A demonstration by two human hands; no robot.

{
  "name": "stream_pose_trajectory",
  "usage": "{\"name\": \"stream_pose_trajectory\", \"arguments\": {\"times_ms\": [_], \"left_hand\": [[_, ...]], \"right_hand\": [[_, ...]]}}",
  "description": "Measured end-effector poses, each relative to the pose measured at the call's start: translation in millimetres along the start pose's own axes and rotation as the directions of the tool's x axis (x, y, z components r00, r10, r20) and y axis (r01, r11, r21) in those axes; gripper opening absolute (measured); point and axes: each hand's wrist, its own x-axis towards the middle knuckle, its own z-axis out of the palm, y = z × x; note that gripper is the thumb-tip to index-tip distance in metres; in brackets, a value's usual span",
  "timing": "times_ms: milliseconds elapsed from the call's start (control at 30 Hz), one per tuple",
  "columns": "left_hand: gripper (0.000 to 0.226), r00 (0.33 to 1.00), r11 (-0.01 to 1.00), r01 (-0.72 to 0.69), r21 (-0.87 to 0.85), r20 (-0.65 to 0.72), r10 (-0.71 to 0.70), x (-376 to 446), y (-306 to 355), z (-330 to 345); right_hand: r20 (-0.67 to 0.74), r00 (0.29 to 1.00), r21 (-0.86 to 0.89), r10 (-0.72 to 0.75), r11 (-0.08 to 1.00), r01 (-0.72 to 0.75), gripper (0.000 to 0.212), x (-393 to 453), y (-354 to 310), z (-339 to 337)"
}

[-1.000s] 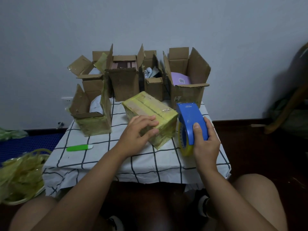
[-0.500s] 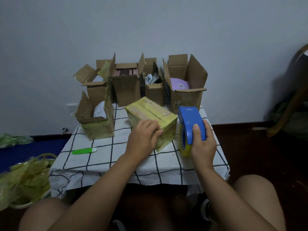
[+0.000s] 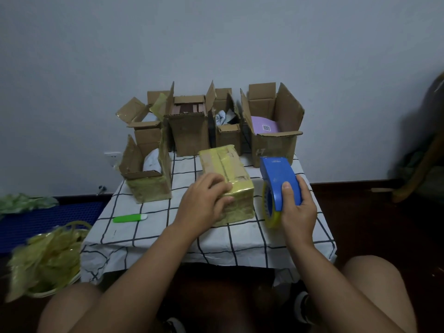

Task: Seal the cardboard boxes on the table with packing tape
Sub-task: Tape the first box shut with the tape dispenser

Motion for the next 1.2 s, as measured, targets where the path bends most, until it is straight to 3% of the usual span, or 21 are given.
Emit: {"name": "stream_pose_trajectory", "arguments": {"times_ms": [133,300,600,767,867,1200], "left_hand": [[0.020,0.998,1.000,0.014,0.007,-0.064,-0.013,2.2,9.9,10.0],[0.026,1.000,0.988,0.002,0.154,-0.022,0.002,6.5,11.1,1.2],[0.017,0.999,0.979,-0.020,0.202,-0.026,0.026,17.7,30.6,10.3],[0.069,0.957,0.948,-0.002,0.318,0.274,-0.090,26.1,43.1,6.4],[0.064,0.957,0.928,-0.045,0.369,0.281,-0.066,23.8,33.5,5.4],[0.065,0.955,0.896,0.126,0.427,0.193,-0.227,26.8,-39.5,-27.7]], "right_hand": [[0.006,1.000,0.006,-0.001,1.000,0.001,0.047,0.2,0.2,-1.5],[0.010,1.000,-0.006,-0.003,1.000,0.003,0.047,1.5,1.4,-0.3],[0.009,1.000,-0.024,-0.003,1.000,0.003,0.049,1.2,2.7,-3.2],[0.013,1.000,-0.019,0.002,1.000,-0.002,0.050,0.7,0.9,-1.6],[0.014,1.000,-0.024,0.002,1.000,-0.002,0.049,0.5,0.2,-1.6],[0.003,1.000,-0.029,-0.006,1.000,0.006,0.047,0.1,-2.4,2.1]]}}
